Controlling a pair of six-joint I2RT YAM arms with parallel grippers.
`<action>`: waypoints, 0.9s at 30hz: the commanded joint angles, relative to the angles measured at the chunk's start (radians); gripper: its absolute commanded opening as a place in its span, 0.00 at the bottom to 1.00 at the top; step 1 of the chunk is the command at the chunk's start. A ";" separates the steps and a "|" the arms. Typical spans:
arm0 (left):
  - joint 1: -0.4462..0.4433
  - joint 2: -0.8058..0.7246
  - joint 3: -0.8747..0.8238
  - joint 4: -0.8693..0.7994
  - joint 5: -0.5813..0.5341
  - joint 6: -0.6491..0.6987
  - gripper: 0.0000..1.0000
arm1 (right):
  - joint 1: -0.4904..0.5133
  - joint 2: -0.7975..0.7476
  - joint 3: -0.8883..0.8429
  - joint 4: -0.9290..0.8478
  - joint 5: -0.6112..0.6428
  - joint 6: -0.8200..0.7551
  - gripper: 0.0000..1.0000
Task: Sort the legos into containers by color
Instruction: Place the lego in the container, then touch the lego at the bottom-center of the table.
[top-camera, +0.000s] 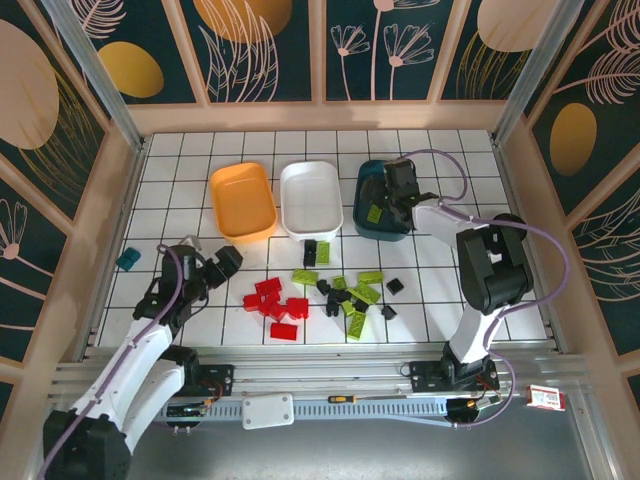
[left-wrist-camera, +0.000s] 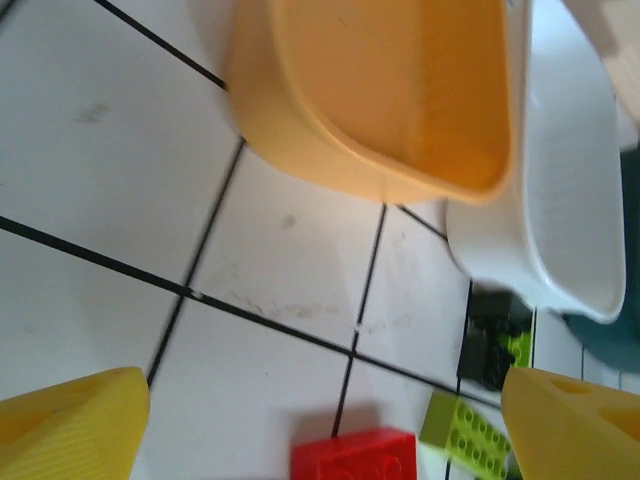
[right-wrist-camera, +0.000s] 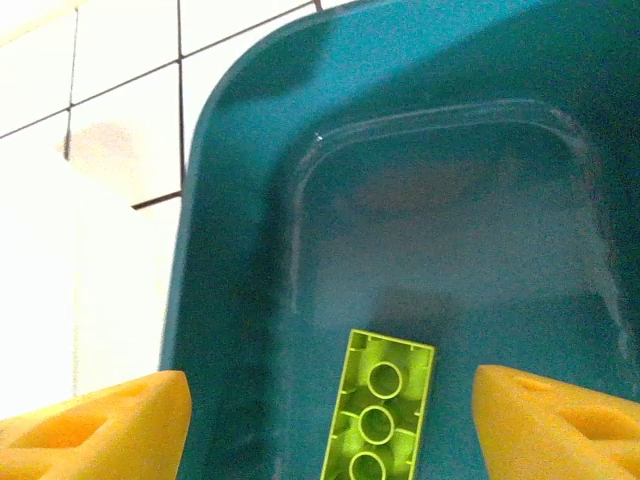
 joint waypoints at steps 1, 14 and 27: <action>-0.138 0.052 0.041 -0.076 -0.142 0.006 0.89 | 0.022 -0.094 -0.052 0.030 -0.001 0.005 0.74; -0.704 0.220 0.179 -0.286 -0.485 -0.098 0.76 | 0.039 -0.201 -0.212 0.063 -0.001 0.023 0.74; -1.169 0.607 0.339 -0.446 -0.566 -0.355 0.87 | 0.035 -0.219 -0.262 0.075 0.010 0.012 0.75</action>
